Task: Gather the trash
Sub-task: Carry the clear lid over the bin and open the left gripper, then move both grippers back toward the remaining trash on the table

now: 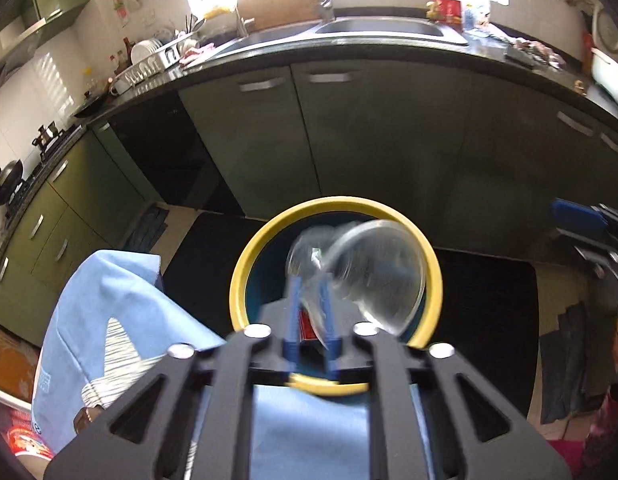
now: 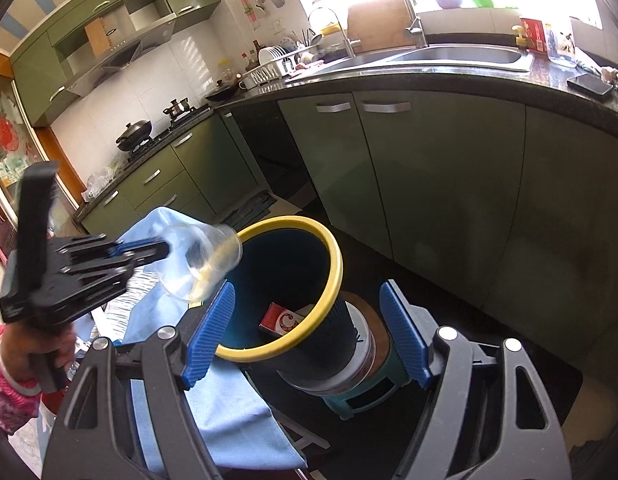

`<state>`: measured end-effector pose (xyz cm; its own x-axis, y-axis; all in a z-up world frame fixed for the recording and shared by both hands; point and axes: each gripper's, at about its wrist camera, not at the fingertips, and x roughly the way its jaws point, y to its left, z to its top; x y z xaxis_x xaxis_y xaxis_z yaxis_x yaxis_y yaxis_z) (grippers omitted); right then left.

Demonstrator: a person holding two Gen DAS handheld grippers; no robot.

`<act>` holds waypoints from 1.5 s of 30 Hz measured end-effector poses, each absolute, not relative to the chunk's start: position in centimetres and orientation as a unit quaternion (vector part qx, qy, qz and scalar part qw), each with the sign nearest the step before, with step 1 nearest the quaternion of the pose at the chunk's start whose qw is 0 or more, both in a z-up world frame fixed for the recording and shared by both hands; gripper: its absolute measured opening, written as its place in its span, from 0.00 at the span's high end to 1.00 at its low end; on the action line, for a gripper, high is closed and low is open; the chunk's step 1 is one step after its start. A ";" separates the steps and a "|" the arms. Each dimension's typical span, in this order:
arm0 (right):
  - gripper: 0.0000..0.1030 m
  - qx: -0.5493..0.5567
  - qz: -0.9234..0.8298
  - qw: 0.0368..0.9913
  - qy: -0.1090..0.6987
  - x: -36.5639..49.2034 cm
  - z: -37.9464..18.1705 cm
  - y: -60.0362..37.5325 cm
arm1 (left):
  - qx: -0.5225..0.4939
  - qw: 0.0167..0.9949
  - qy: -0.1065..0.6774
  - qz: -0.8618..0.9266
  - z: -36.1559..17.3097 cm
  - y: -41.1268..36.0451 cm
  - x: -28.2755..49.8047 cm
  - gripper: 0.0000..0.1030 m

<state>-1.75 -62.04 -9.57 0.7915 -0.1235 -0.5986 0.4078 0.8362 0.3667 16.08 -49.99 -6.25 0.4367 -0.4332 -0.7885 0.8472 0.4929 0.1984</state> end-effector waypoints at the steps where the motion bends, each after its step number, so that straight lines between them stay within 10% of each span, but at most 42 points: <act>1: 0.31 0.247 -0.145 0.914 0.289 -1.8 -9.6 -61.9 | 0.293 0.796 0.345 -0.401 -6.0 -50.1 16.4 0.67; 18: 0.31 0.216 -0.120 0.920 0.304 0.5 -8.5 -58.9 | 0.129 0.908 0.241 -0.317 4.2 -28.1 14.1 0.12; 45: 0.31 -0.005 0.157 0.931 0.329 17.9 -2.7 -32.0 | -0.023 0.958 0.285 0.020 -8.0 5.2 17.9 0.05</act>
